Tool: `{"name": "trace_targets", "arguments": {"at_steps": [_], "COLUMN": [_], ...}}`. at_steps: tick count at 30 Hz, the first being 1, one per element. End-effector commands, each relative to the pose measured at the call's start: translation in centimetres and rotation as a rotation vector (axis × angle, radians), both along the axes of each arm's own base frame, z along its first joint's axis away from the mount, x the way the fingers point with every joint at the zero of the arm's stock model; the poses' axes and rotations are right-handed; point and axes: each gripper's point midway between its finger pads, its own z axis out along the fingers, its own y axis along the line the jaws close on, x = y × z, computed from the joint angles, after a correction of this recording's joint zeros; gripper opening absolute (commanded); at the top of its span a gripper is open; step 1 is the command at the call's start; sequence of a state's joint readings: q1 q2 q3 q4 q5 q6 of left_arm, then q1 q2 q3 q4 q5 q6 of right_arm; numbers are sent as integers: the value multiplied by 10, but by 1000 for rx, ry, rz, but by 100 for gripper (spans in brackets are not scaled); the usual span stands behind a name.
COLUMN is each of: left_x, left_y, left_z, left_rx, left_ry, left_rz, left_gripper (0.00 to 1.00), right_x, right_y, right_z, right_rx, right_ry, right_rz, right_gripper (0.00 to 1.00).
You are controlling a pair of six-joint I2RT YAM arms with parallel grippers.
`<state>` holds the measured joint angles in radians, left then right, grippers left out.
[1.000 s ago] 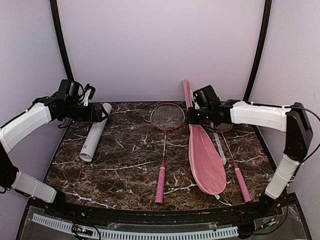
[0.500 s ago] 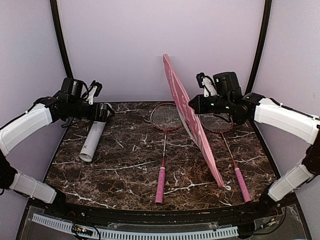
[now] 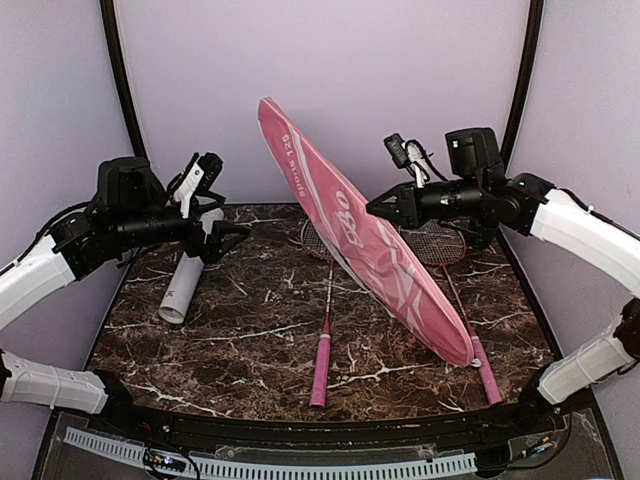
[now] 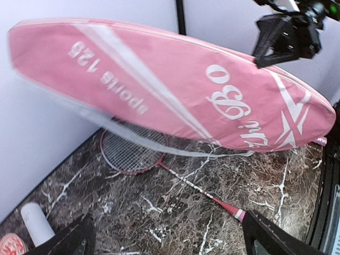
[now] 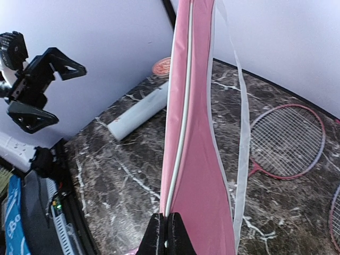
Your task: Pack up the badminton gear
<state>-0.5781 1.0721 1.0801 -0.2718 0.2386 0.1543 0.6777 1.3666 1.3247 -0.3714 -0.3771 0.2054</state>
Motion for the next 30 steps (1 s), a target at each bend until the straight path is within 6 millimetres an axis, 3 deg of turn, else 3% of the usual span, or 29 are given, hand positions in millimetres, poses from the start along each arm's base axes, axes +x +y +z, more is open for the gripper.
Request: {"name": "trace_targets", "arguments": {"at_steps": [1,6,10,15,19,22,25,30], "left_x": [-26,-48,-44,-47,-55,-68,-74,-78], "left_y": [-19,-45,-63,-90,-98,-101,-101,-100], "left_z": [16,32,27,11,-19,-33,-40,-56], "left_rx": [130,223,356,449,515,519,536,611], "left_ry": [-274,-377,-407,-428,-377,-321,-301,-276], "left_rz": [-132,-247,-264,-353,-432,-517,-557,-581], "left_gripper": [99,99,99,98,90,80,64,27], "right_x": [-41,-54,-72,-94,-99,-102,-105,-105], "right_y": [15,21,34,46,46,45,45,45], "right_z": [41,14,-6,-21,-23,-22,-21,-23], "right_rx": [126,15,-76,-168,-183,-190,-189,-184], "right_ry": [-13,10,6,-19,-44,-60,-70,-74], "right_rz": [248,303,365,432,438,437,447,448], "right_gripper": [0,0,0,0,0,0,0,0]}}
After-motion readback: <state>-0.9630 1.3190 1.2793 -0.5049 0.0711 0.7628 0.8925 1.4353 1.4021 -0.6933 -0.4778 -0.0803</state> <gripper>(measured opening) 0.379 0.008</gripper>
